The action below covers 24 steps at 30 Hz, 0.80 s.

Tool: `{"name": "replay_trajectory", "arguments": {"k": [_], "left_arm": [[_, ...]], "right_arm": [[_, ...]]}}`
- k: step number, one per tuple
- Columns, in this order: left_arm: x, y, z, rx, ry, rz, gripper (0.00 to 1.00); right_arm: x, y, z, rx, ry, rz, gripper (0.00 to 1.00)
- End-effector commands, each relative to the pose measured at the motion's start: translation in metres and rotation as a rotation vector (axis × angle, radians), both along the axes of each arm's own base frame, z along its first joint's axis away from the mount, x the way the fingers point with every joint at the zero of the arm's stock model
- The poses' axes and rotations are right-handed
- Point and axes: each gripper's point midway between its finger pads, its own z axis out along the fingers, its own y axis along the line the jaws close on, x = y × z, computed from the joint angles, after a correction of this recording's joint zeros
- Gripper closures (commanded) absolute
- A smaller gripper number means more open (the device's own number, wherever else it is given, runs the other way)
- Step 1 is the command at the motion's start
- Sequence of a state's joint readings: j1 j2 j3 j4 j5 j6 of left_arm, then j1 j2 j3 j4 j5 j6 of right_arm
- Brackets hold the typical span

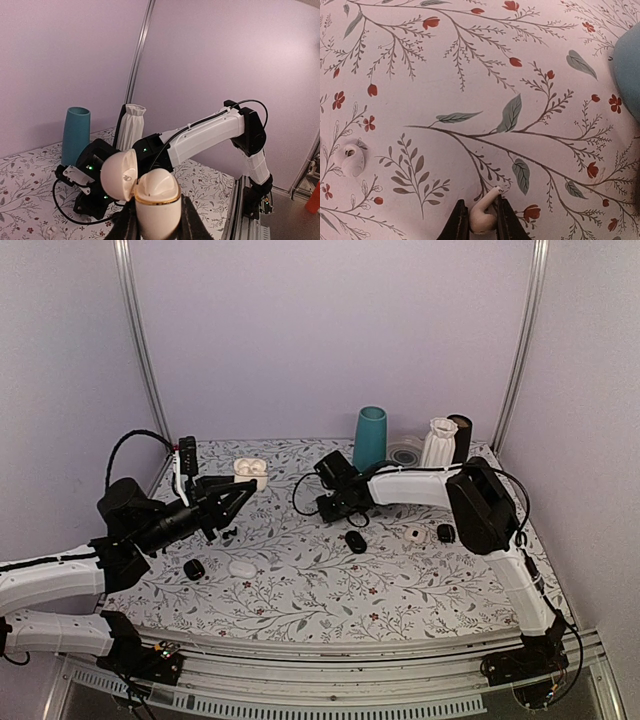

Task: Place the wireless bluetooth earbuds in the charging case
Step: Move the right earbud to the center of the board.

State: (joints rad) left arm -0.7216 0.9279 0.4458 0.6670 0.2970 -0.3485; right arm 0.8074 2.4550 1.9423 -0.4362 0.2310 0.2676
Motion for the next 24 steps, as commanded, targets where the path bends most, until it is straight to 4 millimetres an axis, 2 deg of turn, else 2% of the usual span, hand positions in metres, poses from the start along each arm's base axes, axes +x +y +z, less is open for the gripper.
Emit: {"name": "replay_trajectory", "arguments": {"k": [1, 3, 4, 6, 10, 14, 18, 21, 24], "left_arm": [[0.006, 0.004, 0.004, -0.008, -0.004, 0.032, 1.0], [0.008, 0.005, 0.004, -0.006, -0.002, 0.04, 1.0], [0.009, 0.005, 0.003, -0.004, 0.002, 0.046, 1.0], [0.009, 0.006, 0.003, -0.003, 0.001, 0.052, 1.0], [0.011, 0.006, 0.003, -0.003, 0.0, 0.059, 1.0], [0.013, 0.003, 0.005, -0.003, -0.001, 0.053, 1.0], [0.014, 0.001, 0.005, -0.005, -0.002, 0.045, 1.0], [0.013, 0.0, 0.004, -0.006, 0.0, 0.039, 1.0], [0.014, 0.0, 0.003, -0.006, 0.002, 0.037, 1.0]], "right_arm": [[-0.033, -0.005, -0.013, -0.042, 0.064, 0.071, 0.9], [-0.046, -0.004, -0.014, -0.03, 0.072, 0.11, 0.91], [-0.051, 0.001, 0.005, -0.002, 0.048, 0.133, 0.92], [-0.068, 0.005, 0.01, 0.012, 0.043, 0.192, 0.92], [-0.114, 0.02, 0.018, 0.032, 0.035, 0.336, 0.91], [-0.16, 0.031, 0.018, 0.016, 0.042, 0.464, 0.91], [-0.198, 0.026, 0.011, -0.01, 0.063, 0.55, 0.9], [-0.211, 0.011, 0.009, -0.029, 0.079, 0.558, 0.87], [-0.214, -0.005, 0.009, -0.051, 0.077, 0.53, 0.77]]}}
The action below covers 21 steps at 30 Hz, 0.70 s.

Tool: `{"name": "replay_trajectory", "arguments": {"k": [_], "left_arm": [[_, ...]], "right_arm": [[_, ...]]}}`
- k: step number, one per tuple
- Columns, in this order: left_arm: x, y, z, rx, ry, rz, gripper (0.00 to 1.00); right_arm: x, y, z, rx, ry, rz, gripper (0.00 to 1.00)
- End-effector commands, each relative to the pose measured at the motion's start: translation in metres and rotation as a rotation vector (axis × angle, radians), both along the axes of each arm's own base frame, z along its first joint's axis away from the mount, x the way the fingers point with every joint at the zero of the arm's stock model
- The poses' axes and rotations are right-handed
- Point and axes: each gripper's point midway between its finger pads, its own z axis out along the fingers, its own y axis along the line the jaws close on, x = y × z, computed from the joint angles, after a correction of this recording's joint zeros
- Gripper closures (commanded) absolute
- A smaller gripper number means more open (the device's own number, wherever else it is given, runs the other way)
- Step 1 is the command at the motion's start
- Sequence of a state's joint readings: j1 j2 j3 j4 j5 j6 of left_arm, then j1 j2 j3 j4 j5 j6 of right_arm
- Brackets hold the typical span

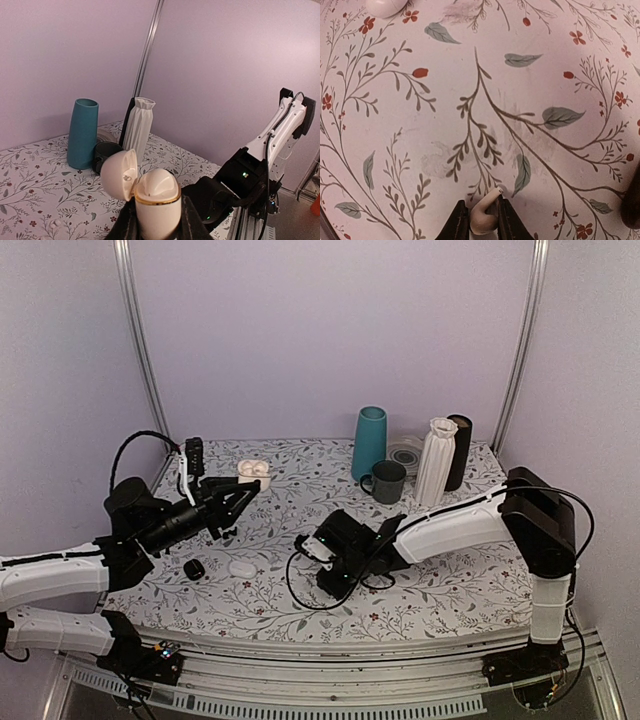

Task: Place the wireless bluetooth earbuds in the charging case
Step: Move the right earbud to the center of the board.

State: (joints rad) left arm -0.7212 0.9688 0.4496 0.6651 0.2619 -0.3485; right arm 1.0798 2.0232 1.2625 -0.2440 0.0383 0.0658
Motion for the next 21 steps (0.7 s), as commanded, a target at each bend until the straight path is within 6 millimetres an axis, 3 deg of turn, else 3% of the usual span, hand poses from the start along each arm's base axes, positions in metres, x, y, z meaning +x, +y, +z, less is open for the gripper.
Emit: {"name": "replay_trajectory", "arguments": {"k": [1, 9, 21], "left_arm": [[0.003, 0.001, 0.015, -0.028, -0.031, 0.001, 1.0], [0.003, -0.001, 0.014, -0.025, -0.032, -0.007, 1.0], [0.005, 0.001, 0.01, -0.013, -0.03, 0.01, 1.0]], "right_arm": [[-0.002, -0.025, 0.007, -0.019, -0.012, -0.027, 0.73], [-0.002, -0.038, 0.008, -0.034, -0.008, -0.094, 0.51], [0.019, -0.073, 0.0, -0.055, 0.089, -0.377, 0.48]]}}
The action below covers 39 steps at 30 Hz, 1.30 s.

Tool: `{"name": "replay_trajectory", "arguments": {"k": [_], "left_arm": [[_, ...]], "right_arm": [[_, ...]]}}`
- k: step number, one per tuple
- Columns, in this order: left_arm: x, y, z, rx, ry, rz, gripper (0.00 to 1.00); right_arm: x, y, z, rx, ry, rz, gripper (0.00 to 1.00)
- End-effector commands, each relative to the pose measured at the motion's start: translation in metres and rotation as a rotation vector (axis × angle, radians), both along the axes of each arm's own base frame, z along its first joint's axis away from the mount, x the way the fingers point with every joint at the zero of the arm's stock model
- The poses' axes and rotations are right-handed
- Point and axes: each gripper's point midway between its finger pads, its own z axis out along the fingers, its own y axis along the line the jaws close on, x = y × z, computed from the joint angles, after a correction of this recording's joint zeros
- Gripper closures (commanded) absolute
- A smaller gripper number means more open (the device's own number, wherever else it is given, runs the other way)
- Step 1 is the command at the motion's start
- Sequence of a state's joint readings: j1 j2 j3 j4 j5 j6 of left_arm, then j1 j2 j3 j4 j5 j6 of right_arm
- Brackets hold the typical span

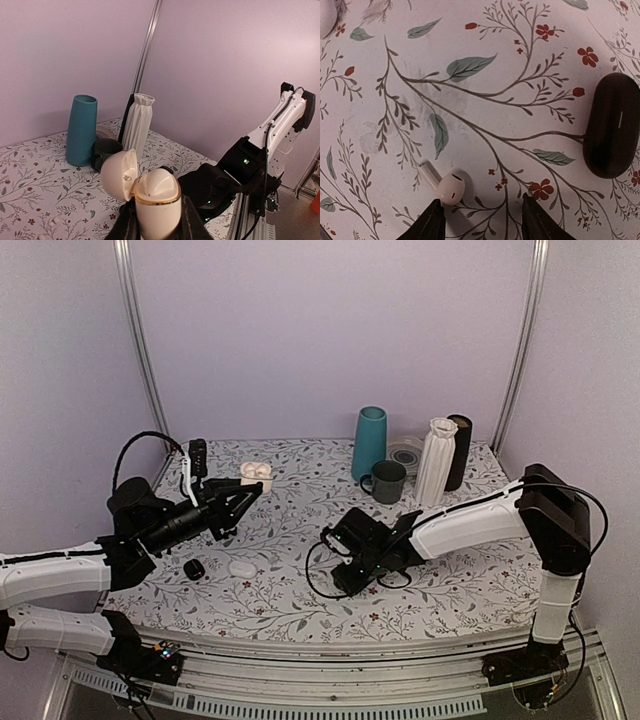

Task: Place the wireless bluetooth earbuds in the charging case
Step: Move the right earbud to the center of the board, then pick up the right earbud from the center of the board.

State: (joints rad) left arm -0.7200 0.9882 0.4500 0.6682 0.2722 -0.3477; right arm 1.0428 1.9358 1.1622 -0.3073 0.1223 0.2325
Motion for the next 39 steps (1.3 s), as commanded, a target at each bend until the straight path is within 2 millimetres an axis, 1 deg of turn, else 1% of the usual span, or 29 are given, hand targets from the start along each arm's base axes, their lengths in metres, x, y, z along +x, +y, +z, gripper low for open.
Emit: {"name": "replay_trajectory", "arguments": {"k": [1, 4, 8, 15, 17, 19, 20, 26, 32, 39], "left_arm": [[0.004, 0.003, 0.016, -0.026, -0.041, 0.016, 1.0], [0.004, 0.002, 0.016, -0.025, -0.038, 0.011, 1.0], [0.003, 0.003, 0.016, -0.026, -0.038, 0.014, 1.0], [0.004, 0.005, 0.013, -0.024, -0.033, 0.023, 1.0], [0.004, 0.005, 0.013, -0.026, -0.034, 0.022, 1.0], [0.004, 0.005, 0.014, -0.026, -0.035, 0.021, 1.0], [0.003, 0.005, 0.014, -0.027, -0.036, 0.02, 1.0], [0.003, 0.005, 0.015, -0.028, -0.035, 0.018, 1.0], [0.002, 0.007, 0.015, -0.026, -0.038, 0.024, 1.0], [0.003, 0.009, 0.015, -0.027, -0.038, 0.032, 1.0]], "right_arm": [[0.013, -0.024, 0.002, 0.002, 0.058, -0.175, 0.48], [0.018, -0.024, 0.003, 0.027, 0.082, -0.222, 0.47], [0.019, -0.025, 0.007, 0.05, 0.107, -0.246, 0.47], [0.011, -0.005, 0.03, 0.167, 0.165, -0.228, 0.51], [0.009, 0.0, 0.032, 0.175, 0.175, -0.231, 0.51], [0.005, -0.001, 0.027, 0.16, 0.185, -0.234, 0.52], [0.009, 0.008, 0.034, 0.18, 0.178, -0.234, 0.52], [0.016, 0.017, 0.022, 0.163, 0.195, -0.273, 0.56], [0.021, 0.018, 0.012, 0.119, 0.186, -0.291, 0.6], [0.019, 0.025, 0.008, 0.089, 0.171, -0.276, 0.62]]}}
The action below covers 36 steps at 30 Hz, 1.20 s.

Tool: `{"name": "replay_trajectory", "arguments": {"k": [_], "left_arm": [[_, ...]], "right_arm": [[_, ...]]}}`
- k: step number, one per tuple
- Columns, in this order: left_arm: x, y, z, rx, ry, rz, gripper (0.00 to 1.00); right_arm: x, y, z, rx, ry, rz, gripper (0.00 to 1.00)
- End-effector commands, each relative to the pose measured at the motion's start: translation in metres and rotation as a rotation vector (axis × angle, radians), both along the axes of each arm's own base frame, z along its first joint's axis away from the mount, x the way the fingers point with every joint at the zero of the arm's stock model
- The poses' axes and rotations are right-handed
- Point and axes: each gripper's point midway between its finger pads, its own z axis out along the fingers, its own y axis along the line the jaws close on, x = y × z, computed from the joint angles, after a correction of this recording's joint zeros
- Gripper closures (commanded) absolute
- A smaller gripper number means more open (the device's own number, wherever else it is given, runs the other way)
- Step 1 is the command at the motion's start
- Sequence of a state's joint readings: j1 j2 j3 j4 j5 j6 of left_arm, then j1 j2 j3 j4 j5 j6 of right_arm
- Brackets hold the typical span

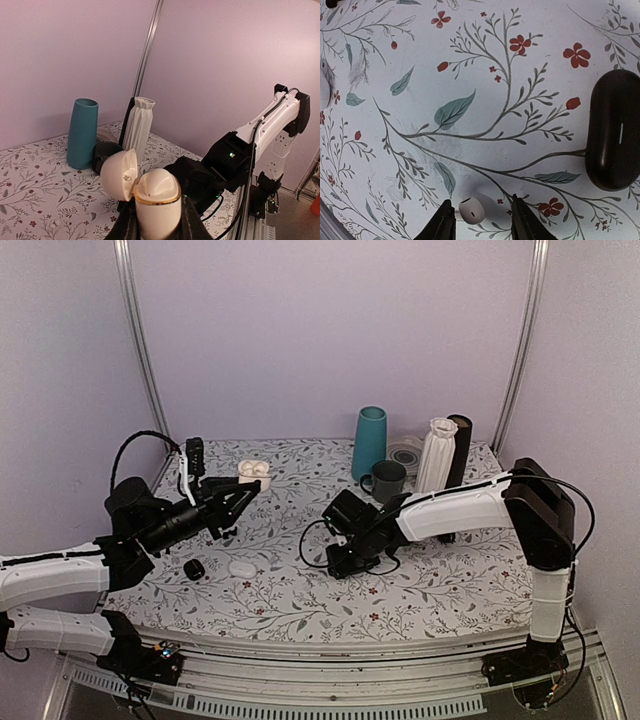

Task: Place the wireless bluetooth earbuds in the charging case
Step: Pick up the right earbud from the center of the board.

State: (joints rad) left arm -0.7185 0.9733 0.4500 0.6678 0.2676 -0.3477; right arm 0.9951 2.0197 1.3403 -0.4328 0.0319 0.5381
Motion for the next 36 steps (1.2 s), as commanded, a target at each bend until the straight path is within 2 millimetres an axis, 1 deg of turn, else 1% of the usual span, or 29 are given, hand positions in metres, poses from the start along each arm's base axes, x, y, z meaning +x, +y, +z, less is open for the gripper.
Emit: {"name": "replay_trajectory", "arguments": {"k": [1, 7, 13, 19, 28, 36], "left_arm": [[0.004, 0.006, 0.009, -0.017, -0.026, 0.025, 1.0], [0.003, 0.007, 0.011, -0.019, -0.029, 0.025, 1.0], [0.003, 0.008, 0.011, -0.02, -0.029, 0.027, 1.0], [0.003, 0.007, 0.011, -0.021, -0.027, 0.022, 1.0], [0.003, 0.007, 0.011, -0.023, -0.027, 0.023, 1.0], [0.003, 0.007, 0.011, -0.022, -0.026, 0.023, 1.0]], "right_arm": [[0.001, 0.009, -0.001, -0.029, -0.018, 0.005, 0.63], [-0.003, 0.013, -0.005, -0.086, -0.036, 0.023, 0.67], [-0.003, 0.003, -0.01, -0.146, -0.055, 0.012, 0.68], [-0.002, 0.001, -0.009, -0.158, -0.059, 0.007, 0.68], [-0.004, -0.002, -0.017, -0.182, -0.043, 0.003, 0.72], [-0.002, 0.006, -0.016, -0.168, -0.04, 0.012, 0.76]]}}
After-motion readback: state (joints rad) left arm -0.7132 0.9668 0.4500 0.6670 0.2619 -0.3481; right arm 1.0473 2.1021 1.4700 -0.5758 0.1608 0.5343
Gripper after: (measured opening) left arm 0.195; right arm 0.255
